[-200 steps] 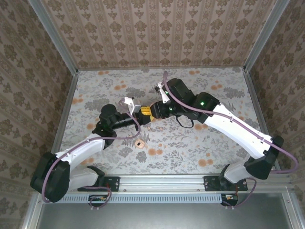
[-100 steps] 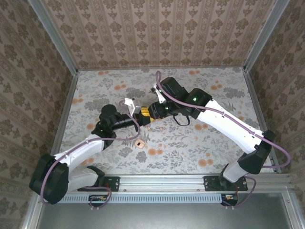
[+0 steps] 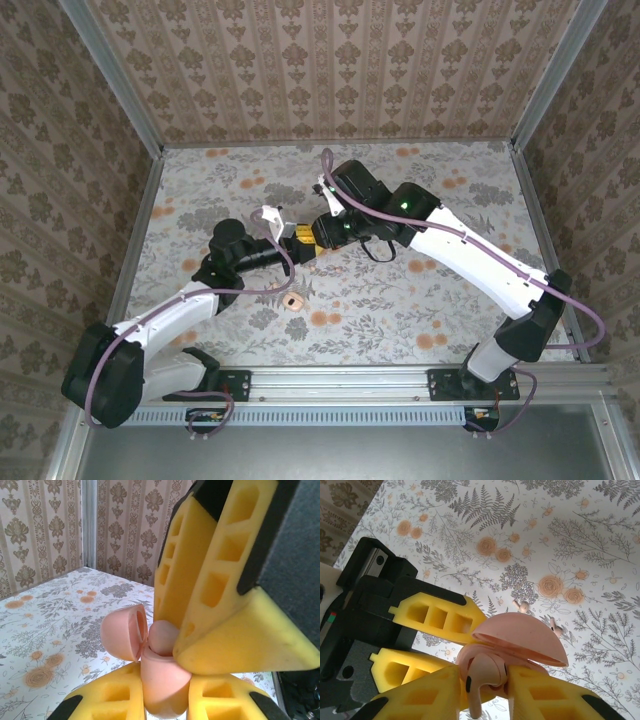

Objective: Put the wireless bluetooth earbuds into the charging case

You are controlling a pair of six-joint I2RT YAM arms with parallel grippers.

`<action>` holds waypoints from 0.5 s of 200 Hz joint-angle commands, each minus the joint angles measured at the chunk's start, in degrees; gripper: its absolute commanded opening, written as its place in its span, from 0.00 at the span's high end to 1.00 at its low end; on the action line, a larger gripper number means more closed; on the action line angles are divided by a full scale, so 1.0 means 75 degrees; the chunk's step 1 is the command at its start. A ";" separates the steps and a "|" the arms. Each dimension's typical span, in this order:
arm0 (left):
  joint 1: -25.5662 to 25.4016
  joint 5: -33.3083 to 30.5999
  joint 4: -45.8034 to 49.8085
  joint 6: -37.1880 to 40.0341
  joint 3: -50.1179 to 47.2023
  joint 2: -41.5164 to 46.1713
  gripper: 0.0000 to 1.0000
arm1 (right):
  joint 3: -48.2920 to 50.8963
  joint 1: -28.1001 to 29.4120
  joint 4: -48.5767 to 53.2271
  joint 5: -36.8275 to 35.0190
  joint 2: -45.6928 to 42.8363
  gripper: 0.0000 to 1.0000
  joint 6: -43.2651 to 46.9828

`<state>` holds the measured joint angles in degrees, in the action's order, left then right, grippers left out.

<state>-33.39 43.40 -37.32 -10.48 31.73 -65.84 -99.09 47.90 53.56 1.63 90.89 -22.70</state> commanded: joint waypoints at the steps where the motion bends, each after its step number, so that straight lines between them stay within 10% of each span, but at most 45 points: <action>1: -0.0048 0.0061 -0.0126 0.0201 0.0135 0.0107 1.00 | -0.0162 0.0017 0.0260 -0.0132 0.0105 0.76 0.0105; 100: -0.0048 0.0059 -0.0084 0.0190 0.0117 0.0156 1.00 | 0.1422 -0.0745 -0.1422 0.1229 -0.0732 0.80 -0.0696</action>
<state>-33.39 42.48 -35.35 -10.28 31.73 -65.84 -91.26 44.01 47.07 7.73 87.22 -25.30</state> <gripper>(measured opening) 0.173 0.204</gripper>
